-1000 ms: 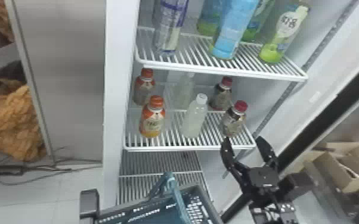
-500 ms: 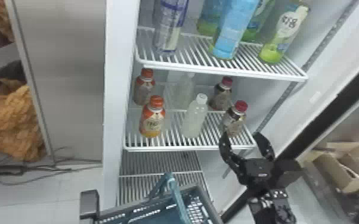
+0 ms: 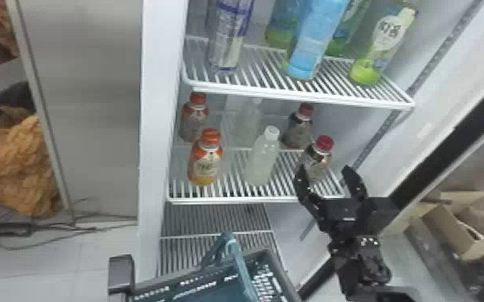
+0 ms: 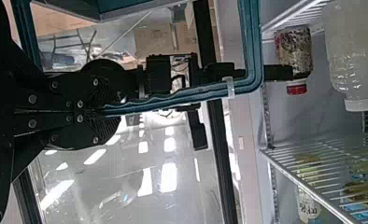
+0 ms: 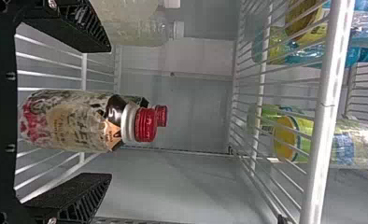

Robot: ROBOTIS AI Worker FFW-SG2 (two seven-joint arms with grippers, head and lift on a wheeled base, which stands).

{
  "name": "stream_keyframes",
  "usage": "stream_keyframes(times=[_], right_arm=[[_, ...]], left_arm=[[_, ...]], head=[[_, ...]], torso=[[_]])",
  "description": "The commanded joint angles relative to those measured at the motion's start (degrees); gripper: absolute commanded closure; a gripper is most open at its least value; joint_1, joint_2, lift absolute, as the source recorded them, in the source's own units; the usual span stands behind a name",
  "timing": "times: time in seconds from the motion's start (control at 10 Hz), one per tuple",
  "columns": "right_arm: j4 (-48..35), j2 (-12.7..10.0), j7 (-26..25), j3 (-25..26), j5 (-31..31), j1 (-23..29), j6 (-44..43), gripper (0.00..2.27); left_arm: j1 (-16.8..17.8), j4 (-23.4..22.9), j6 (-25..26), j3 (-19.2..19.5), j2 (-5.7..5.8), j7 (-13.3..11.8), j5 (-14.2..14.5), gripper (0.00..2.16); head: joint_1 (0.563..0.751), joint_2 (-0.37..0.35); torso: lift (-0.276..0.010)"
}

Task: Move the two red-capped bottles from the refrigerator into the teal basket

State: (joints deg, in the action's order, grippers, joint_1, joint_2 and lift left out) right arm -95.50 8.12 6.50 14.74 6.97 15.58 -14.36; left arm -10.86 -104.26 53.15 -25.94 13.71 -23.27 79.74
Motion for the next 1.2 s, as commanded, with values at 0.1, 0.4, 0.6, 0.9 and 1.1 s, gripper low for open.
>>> stream_keyframes(times=[0.1,0.4,0.6,0.9,1.1], right_arm=[[2.76,0.14,0.00,0.00,-0.23,-2.79,0.01,0.05],[6.56,0.67,0.00,0.00,0.00,-6.31,0.15,0.05],[7.82,1.11,0.44,-0.11,-0.23,-7.99,0.85,0.05],[9.37,1.55,2.38,-0.11,0.00,-10.52,5.21,0.06],[8.67,1.64,2.81,-0.11,1.14,-10.67,8.17,0.31]], left_arm=[[0.03,-0.01,0.00,0.00,-0.09,-0.02,0.01,1.13],[0.17,-0.01,0.00,0.23,-0.18,-0.02,-0.10,1.13],[0.17,0.13,0.00,0.34,-0.18,-0.02,-0.10,1.13],[0.17,-0.01,0.00,0.23,-0.18,-0.02,-0.10,1.13],[0.17,-0.01,0.00,0.23,-0.18,-0.02,-0.10,1.13]], head=[[0.695,-0.350],[0.695,-0.350],[0.695,-0.350],[0.695,-0.350],[0.695,-0.350]], torso=[[-0.228],[-0.228],[-0.228],[-0.228],[-0.228]])
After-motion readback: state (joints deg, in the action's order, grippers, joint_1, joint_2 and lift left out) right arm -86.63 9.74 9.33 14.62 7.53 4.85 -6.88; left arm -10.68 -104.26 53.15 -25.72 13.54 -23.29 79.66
